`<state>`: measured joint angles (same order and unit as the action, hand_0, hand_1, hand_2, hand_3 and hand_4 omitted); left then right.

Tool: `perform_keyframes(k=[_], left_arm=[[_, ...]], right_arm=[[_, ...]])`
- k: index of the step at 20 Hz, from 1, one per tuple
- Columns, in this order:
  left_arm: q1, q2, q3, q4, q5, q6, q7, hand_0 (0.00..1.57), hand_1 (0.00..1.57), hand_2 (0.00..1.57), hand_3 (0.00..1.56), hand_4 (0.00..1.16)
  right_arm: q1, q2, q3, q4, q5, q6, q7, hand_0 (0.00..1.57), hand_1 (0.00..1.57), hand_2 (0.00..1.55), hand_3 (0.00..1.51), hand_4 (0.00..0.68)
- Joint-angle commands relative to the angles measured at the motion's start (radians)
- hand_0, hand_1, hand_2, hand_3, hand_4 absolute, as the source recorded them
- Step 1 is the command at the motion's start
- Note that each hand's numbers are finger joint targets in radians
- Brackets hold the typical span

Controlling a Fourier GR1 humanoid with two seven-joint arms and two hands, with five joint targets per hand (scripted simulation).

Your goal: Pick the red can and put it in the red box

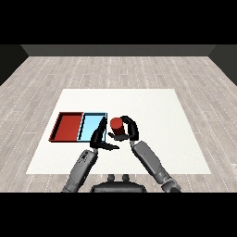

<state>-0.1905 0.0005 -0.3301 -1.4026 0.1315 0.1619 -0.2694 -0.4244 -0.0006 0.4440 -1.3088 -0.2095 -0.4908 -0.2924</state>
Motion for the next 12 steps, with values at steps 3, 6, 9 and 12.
perform_keyframes(k=[3, 6, 9, 12], left_arm=[[-0.018, 0.0, -0.03, 0.131, 0.061, 0.008, -0.103, 0.0, 0.0, 0.0, 0.0, 0.0], [-0.108, 0.0, -0.106, 0.187, 0.117, 0.08, -0.102, 0.0, 0.0, 0.0, 0.0, 0.0], [-0.126, 0.0, -0.102, 0.216, 0.132, 0.087, -0.069, 0.0, 0.0, 0.0, 0.0, 0.0], [-0.025, 0.0, -0.068, 0.114, 0.061, 0.018, -0.036, 0.0, 0.0, 0.0, 0.0, 0.0]], right_arm=[[-0.005, 0.001, -0.024, 0.006, 0.006, 0.018, -0.008, 1.45, 1.45, 1.44, 1.38, 0.635], [0.014, 0.001, 0.0, 0.02, -0.017, 0.029, -0.038, 1.44, 1.44, 1.43, 1.39, 0.633], [0.017, -0.006, 0.03, -0.078, 0.041, -0.022, 0.051, 1.44, 1.44, 1.43, 1.38, 0.637], [-0.074, 0.001, 0.096, 0.03, -0.062, -0.095, -0.011, 1.44, 1.44, 1.44, 1.38, 0.63]])
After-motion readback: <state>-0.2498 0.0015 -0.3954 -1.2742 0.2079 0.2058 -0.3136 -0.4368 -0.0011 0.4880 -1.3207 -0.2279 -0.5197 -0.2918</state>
